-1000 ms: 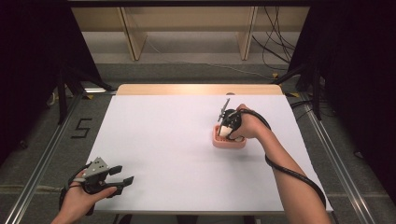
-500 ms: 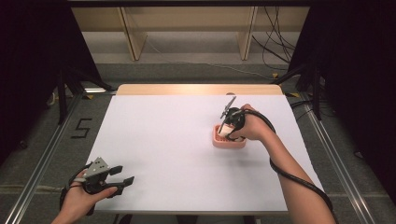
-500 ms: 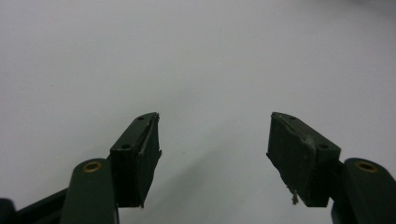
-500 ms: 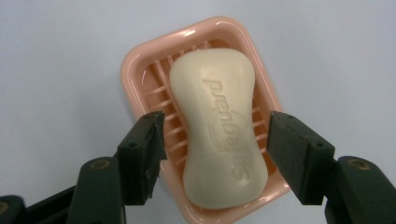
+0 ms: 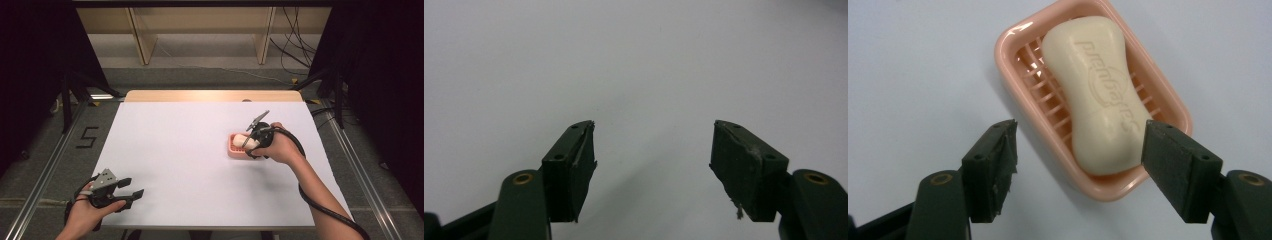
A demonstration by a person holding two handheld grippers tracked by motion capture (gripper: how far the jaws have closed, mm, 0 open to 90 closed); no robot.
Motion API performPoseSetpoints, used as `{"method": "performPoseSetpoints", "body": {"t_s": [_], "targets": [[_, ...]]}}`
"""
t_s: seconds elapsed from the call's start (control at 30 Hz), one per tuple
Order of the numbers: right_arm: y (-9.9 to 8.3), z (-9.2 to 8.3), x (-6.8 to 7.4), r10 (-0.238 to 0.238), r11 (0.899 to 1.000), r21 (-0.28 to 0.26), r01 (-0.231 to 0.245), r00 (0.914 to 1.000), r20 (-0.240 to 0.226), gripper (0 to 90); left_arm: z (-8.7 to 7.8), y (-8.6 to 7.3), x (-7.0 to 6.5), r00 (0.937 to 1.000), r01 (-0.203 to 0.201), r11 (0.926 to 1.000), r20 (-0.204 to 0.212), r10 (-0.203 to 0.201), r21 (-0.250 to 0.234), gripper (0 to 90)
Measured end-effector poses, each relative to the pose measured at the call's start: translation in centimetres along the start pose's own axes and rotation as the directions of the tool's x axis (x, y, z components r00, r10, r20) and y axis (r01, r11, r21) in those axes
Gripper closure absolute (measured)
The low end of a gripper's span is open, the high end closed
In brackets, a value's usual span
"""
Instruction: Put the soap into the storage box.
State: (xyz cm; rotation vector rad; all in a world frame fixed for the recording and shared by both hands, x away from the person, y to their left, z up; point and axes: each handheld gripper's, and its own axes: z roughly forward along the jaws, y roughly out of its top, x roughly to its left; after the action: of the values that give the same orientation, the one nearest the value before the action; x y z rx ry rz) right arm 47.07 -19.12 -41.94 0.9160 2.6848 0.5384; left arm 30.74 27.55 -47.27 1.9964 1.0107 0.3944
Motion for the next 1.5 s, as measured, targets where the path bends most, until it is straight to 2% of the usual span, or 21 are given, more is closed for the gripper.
{"method": "performPoseSetpoints", "body": {"t_s": [0.03, 0.1, 0.27, 0.3, 0.37, 0.43, 0.53, 0.7, 0.73, 0.83, 0.9, 1.03, 1.07, 1.1, 1.13, 1.23, 1.27, 1.3, 1.33, 1.4, 1.5], "targets": [[-0.5, -0.1, 0.3, 0.034, 0.999, -0.018, -0.034, 0.9994, -0.009, 31.3, 0.0, 0.0, 0.0, 1.0000, 0.001, 1.0000, 0.000, -0.001, 0.000, 33.7], [-1.0, -0.3, 0.6, 0.057, 0.998, -0.016, -0.058, 0.9983, -0.014, 31.5, 0.0, 0.0, 0.0, 1.0000, -0.004, 1.0000, 0.000, 0.004, 0.004, 33.6], [-2.0, -0.5, 1.5, 0.095, 0.995, -0.025, -0.096, 0.9950, -0.030, 33.1, -0.1, 0.0, 0.1, 0.9999, -0.016, 0.9998, -0.001, 0.016, 0.014, 33.7], [-2.2, -0.5, 1.5, 0.085, 0.996, -0.038, -0.085, 0.9962, -0.021, 33.6, -0.1, 0.0, 0.1, 0.9999, -0.016, 0.9998, -0.001, 0.016, 0.014, 33.7], [-2.6, -0.8, 2.0, 0.124, 0.992, -0.021, -0.125, 0.9919, -0.029, 34.0, -0.1, 0.0, 0.1, 0.9999, -0.016, 0.9998, 0.000, 0.016, 0.014, 33.7], [-2.8, -0.8, 2.2, 0.123, 0.992, -0.034, -0.123, 0.9921, -0.026, 34.0, -0.1, 0.0, 0.1, 0.9999, -0.017, 0.9997, -0.001, 0.017, 0.015, 33.7], [-3.5, -1.0, 3.2, 0.172, 0.984, -0.042, -0.173, 0.9846, -0.032, 34.5, -0.1, 0.0, 0.0, 1.0000, -0.006, 0.9998, -0.001, 0.006, 0.021, 33.7], [-4.6, -1.1, 4.2, 0.200, 0.979, -0.037, -0.201, 0.9793, -0.032, 34.6, 0.0, 0.0, 0.1, 0.9998, -0.019, 0.9997, 0.004, 0.019, 0.017, 33.7], [-4.9, -1.0, 4.2, 0.186, 0.981, -0.048, -0.187, 0.9821, -0.031, 34.5, 0.0, 0.0, 0.1, 0.9998, -0.019, 0.9997, 0.004, 0.019, 0.017, 33.7], [-5.7, -1.0, 4.7, 0.193, 0.980, -0.042, -0.194, 0.9808, -0.028, 34.5, 0.1, -0.1, -0.1, 0.9999, 0.002, 1.0000, -0.010, -0.002, 0.000, 33.7], [-6.2, -1.0, 4.8, 0.162, 0.985, -0.056, -0.163, 0.9865, -0.022, 34.5, 0.2, -0.1, -0.1, 1.0000, 0.000, 1.0000, 0.001, 0.000, -0.005, 33.7], [-6.9, -1.1, 5.3, 0.180, 0.982, -0.055, -0.182, 0.9832, -0.026, 34.5, 0.2, -0.1, -0.1, 1.0000, 0.002, 1.0000, -0.001, -0.002, -0.005, 33.7], [-7.3, -0.9, 5.4, 0.159, 0.985, -0.072, -0.160, 0.9871, -0.021, 34.5, 0.2, -0.1, -0.1, 1.0000, 0.002, 1.0000, -0.001, -0.002, -0.005, 33.7], [-7.7, -0.9, 5.6, 0.166, 0.983, -0.078, -0.168, 0.9857, -0.029, 34.7, 0.2, -0.1, -0.1, 1.0000, 0.005, 1.0000, -0.001, -0.005, -0.003, 33.7], [-8.0, -0.9, 5.7, 0.161, 0.982, -0.092, -0.162, 0.9867, -0.026, 34.9, 0.0, -0.1, 0.1, 0.9998, -0.018, 0.9996, 0.002, 0.018, 0.022, 33.7], [-8.6, -0.8, 6.0, 0.162, 0.979, -0.118, -0.164, 0.9865, -0.023, 36.7, 0.0, -0.1, 0.1, 0.9998, -0.019, 0.9996, 0.000, 0.019, 0.020, 33.6], [-9.1, -0.8, 6.4, 0.198, 0.972, -0.127, -0.199, 0.9799, -0.027, 37.7, 0.2, -0.1, -0.1, 1.0000, 0.006, 1.0000, 0.001, -0.006, 0.004, 33.7], [-9.1, -0.8, 6.4, 0.198, 0.972, -0.127, -0.199, 0.9799, -0.027, 37.7, 0.2, -0.1, -0.1, 1.0000, 0.006, 1.0000, 0.001, -0.006, 0.004, 33.7], [-9.7, -0.5, 6.5, 0.178, 0.971, -0.157, -0.179, 0.9838, -0.015, 41.1, 0.2, -0.1, -0.1, 1.0000, 0.002, 1.0000, 0.002, -0.002, 0.003, 33.7], [-10.0, -0.5, 6.8, 0.209, 0.965, -0.154, -0.210, 0.9776, -0.027, 44.8, 0.2, -0.1, -0.1, 1.0000, 0.003, 1.0000, 0.001, -0.003, 0.000, 33.6], [-10.4, -0.5, 6.8, 0.207, 0.965, -0.157, -0.208, 0.9781, -0.023, 48.0, 0.1, -0.1, 0.0, 1.0000, -0.002, 1.0000, 0.001, 0.002, 0.002, 33.7]]}}
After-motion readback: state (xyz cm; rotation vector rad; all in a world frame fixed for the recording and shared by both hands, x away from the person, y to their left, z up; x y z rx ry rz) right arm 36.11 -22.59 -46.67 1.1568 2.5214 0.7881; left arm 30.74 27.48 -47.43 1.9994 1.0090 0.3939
